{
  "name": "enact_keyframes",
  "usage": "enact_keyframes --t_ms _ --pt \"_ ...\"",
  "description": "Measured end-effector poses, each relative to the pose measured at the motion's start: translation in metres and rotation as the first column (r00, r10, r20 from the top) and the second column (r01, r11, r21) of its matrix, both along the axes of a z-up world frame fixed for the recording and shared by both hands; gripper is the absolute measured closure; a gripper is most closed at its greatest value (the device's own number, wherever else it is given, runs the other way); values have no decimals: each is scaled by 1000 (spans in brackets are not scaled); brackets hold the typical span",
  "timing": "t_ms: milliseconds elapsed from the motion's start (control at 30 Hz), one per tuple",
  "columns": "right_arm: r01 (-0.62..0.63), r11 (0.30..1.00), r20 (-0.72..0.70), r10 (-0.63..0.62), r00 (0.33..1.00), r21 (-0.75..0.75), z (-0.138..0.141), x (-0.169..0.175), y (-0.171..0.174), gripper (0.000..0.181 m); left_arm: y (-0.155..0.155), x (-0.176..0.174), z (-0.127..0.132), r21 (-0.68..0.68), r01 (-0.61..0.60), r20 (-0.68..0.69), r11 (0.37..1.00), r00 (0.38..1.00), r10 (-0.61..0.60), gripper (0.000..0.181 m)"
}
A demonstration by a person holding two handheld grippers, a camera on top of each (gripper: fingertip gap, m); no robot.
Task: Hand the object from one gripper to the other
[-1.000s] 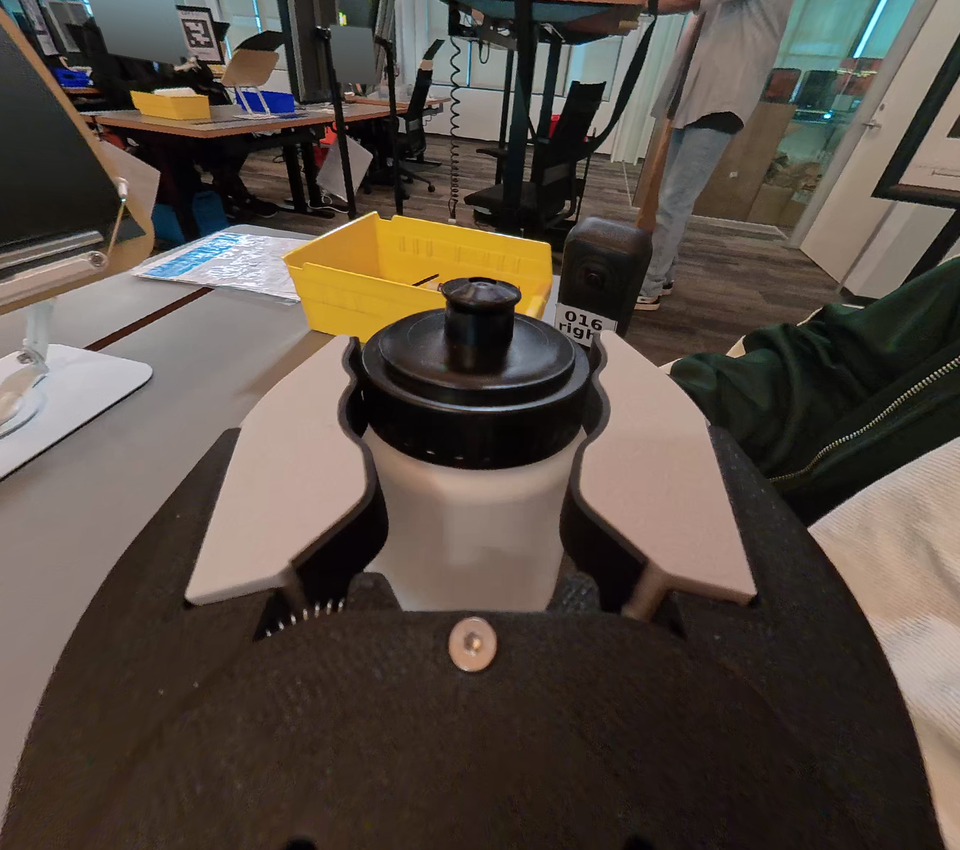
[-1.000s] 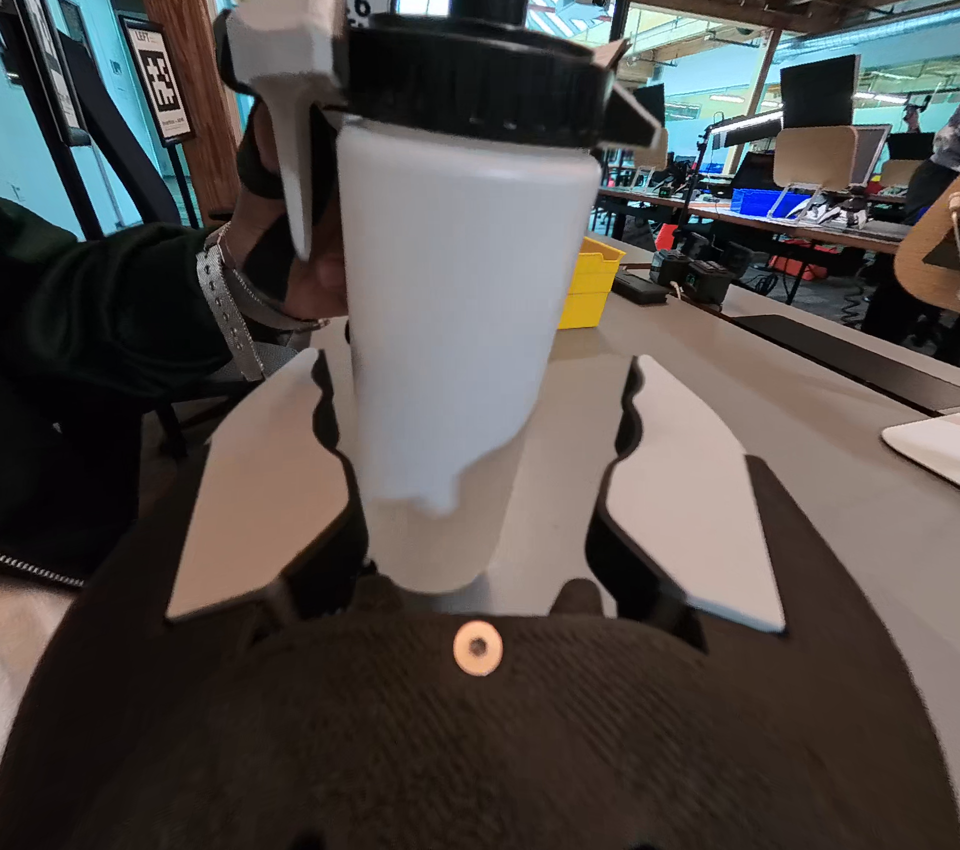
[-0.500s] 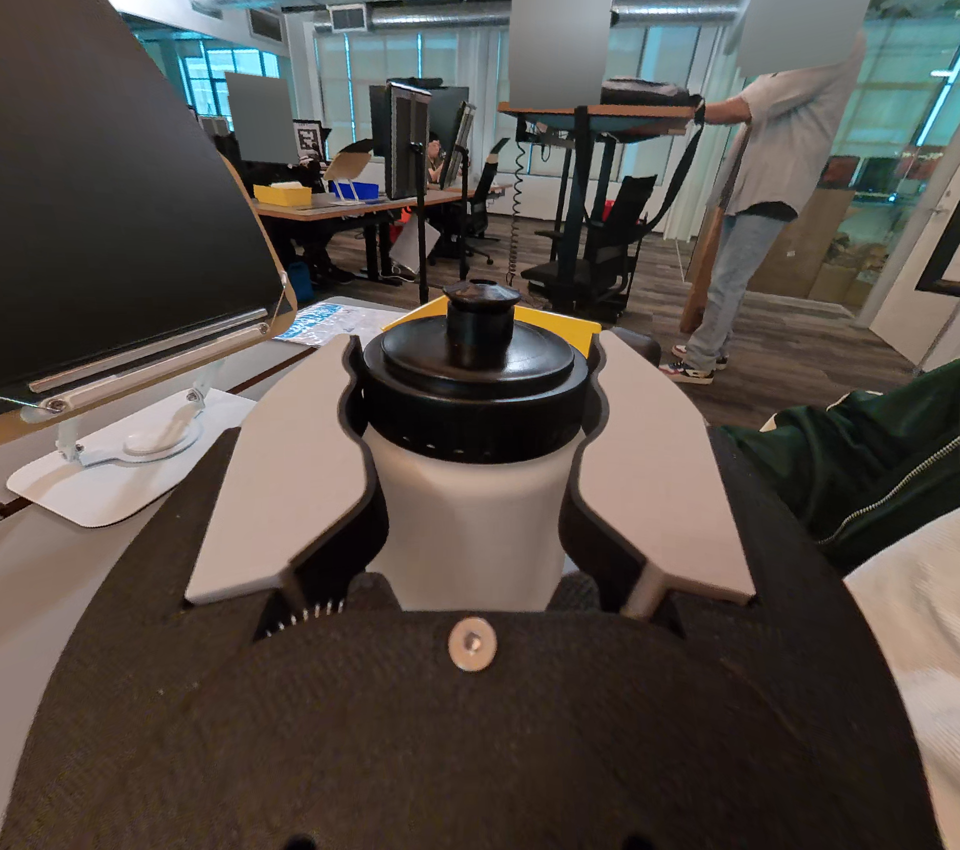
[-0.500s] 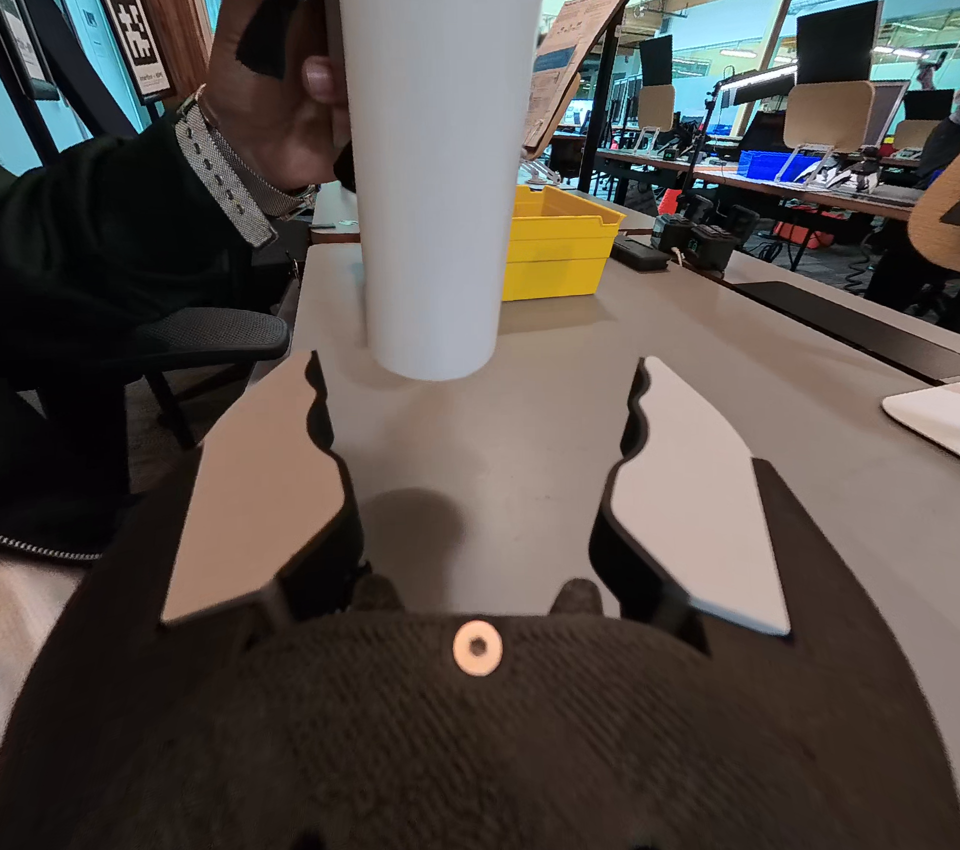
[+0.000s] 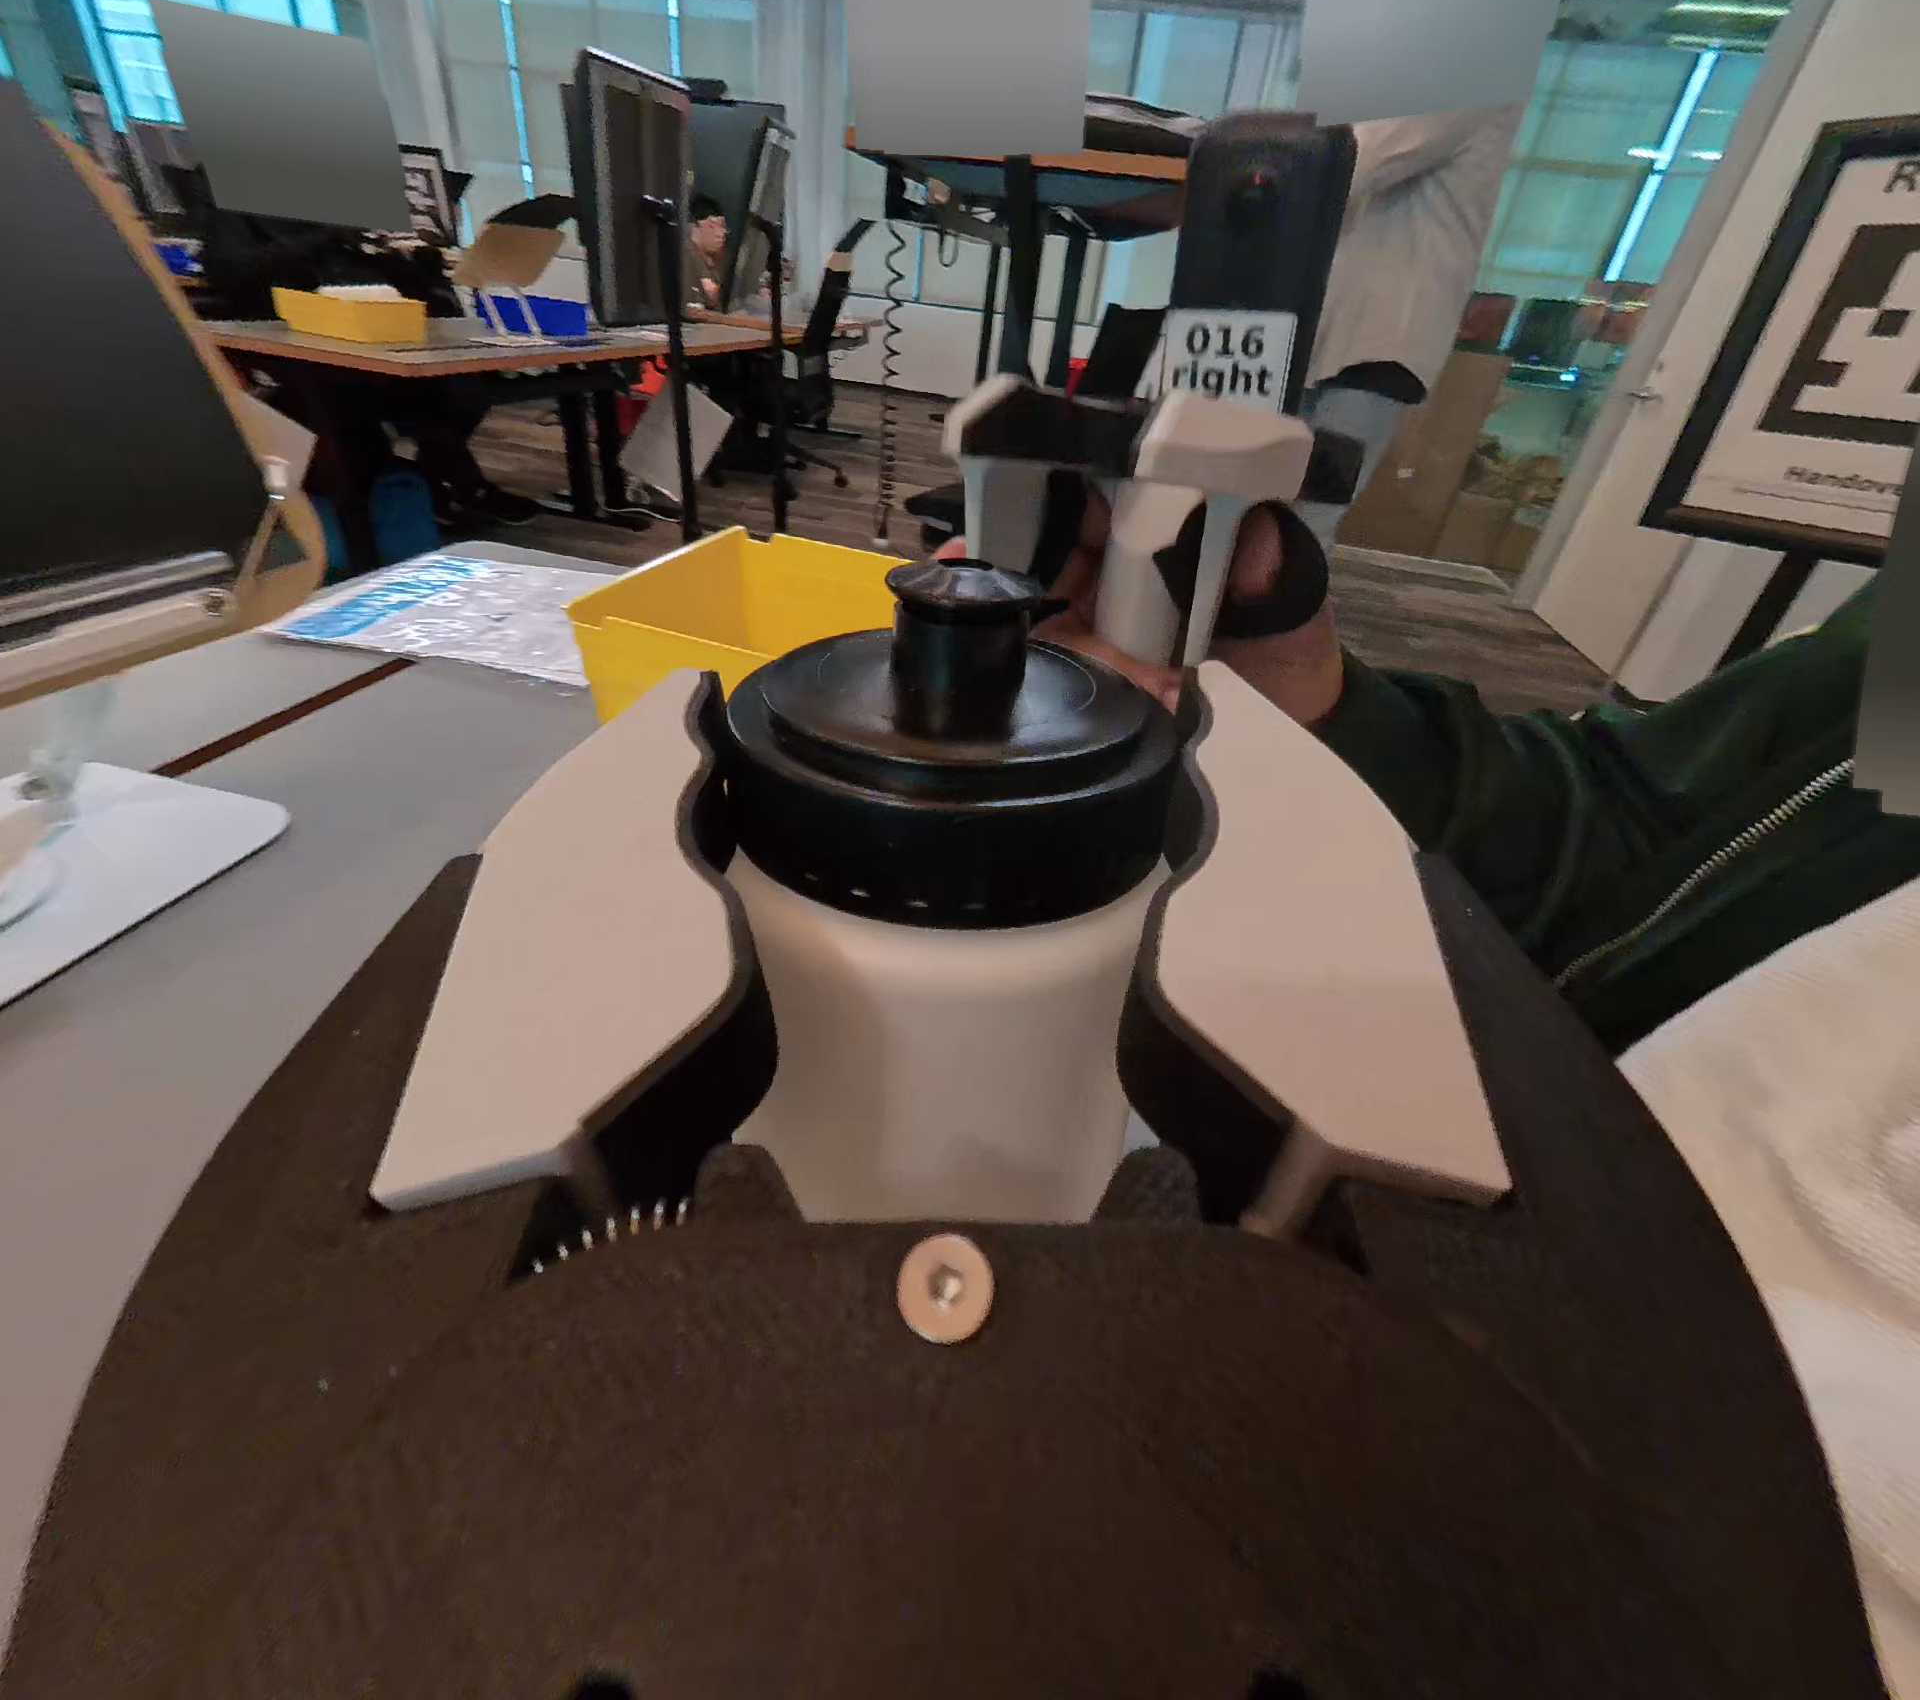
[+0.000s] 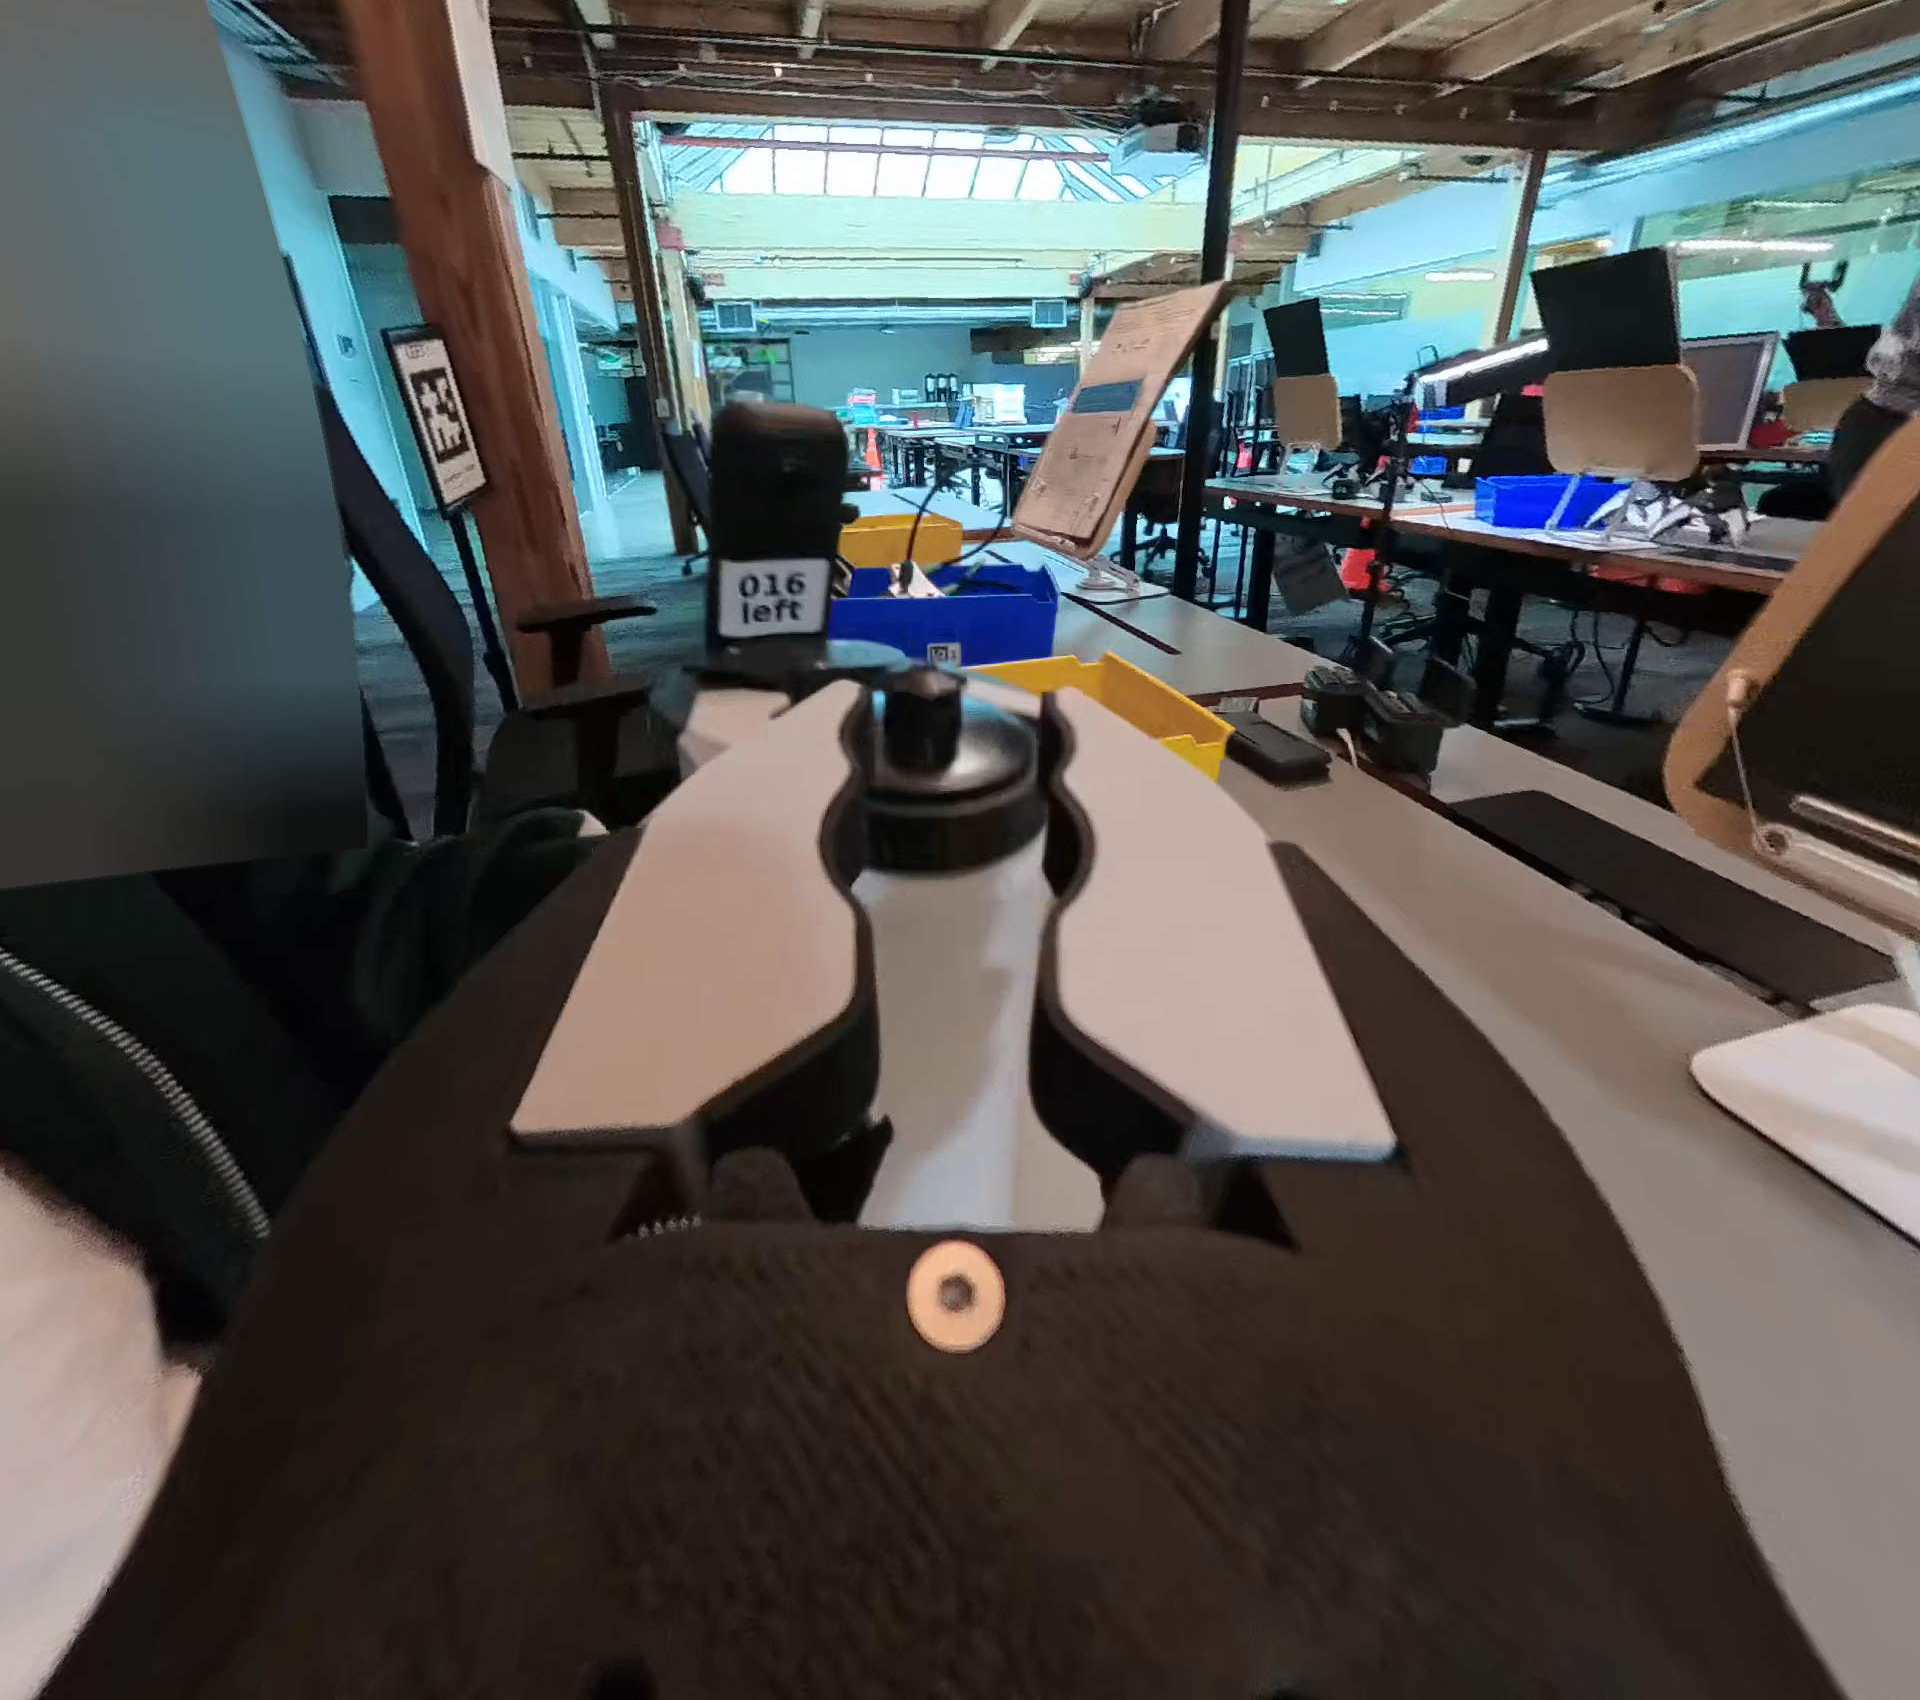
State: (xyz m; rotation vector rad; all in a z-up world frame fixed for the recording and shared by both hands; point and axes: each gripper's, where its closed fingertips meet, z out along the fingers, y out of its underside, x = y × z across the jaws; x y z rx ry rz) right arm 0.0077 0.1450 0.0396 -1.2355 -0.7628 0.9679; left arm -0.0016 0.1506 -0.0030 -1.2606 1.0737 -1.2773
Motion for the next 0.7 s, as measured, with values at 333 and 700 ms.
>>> enact_keyframes --t_ms 333,700 --pt "-67 996 228 80 970 -63 -23 -20 -16 148 -32 24 -9 0 103 -11 995 995 -103 96" --pt "-121 989 237 139 961 -86 -32 -25 -20 160 -35 25 -10 0 119 4 993 993 -119 96"
